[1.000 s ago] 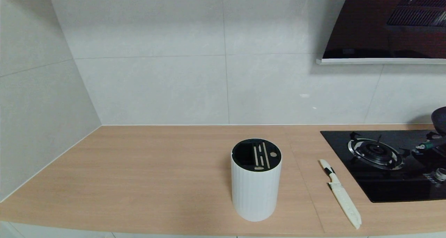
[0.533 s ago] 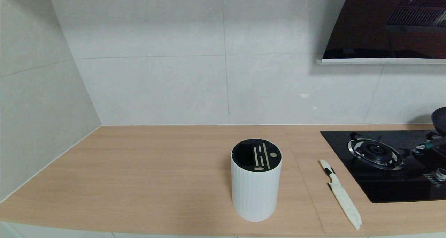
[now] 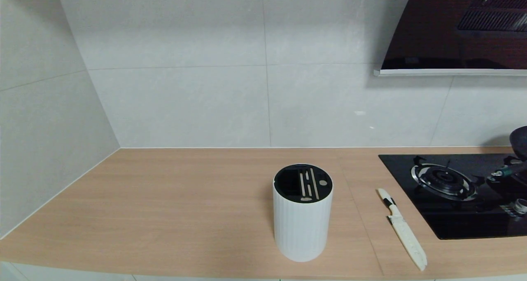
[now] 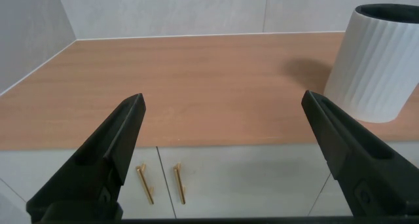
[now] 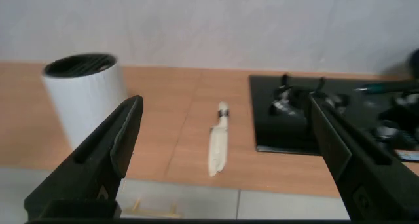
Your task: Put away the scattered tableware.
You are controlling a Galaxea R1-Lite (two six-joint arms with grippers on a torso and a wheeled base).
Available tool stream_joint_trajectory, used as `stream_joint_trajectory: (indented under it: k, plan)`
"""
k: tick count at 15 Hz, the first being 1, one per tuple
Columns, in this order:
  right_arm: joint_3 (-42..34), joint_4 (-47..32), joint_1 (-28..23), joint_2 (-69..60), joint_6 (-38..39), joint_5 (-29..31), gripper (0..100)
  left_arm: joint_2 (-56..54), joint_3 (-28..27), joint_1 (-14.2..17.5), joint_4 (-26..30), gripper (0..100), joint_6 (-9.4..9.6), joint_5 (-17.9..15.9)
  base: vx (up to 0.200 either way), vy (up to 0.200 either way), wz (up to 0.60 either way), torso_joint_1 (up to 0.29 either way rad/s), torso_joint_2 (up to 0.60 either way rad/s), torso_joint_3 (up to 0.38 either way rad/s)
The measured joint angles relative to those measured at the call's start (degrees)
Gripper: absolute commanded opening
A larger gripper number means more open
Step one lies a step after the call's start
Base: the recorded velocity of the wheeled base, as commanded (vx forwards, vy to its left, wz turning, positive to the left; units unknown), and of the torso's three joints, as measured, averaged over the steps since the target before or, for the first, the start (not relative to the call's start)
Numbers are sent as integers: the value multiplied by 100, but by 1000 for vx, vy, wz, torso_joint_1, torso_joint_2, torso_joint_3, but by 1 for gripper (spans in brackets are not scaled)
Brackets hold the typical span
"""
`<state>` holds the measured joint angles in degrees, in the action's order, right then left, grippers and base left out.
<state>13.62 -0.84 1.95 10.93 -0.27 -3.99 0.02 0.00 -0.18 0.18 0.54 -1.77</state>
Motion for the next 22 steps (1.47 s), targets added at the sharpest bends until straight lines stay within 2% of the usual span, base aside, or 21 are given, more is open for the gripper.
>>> stream_joint_trajectory:
  k: [7,11,15,22]
  plan:
    - [1231,-2,163,3749,-33,-94,100,0,0,0,0,100,0,0,0,0,0,0,0,0]
    - [1662,573,210,5799,-57,-94,100,0,0,2,-2,100,0,0,0,0,0,0,0,0]
    - [1880,1520,282,7573,-85,-59,100,0,0,2,0,100,0,0,0,0,0,0,0,0]
    - [1943,4197,413,10513,-110,522,100,0,0,0,0,100,0,0,0,0,0,0,0,0]
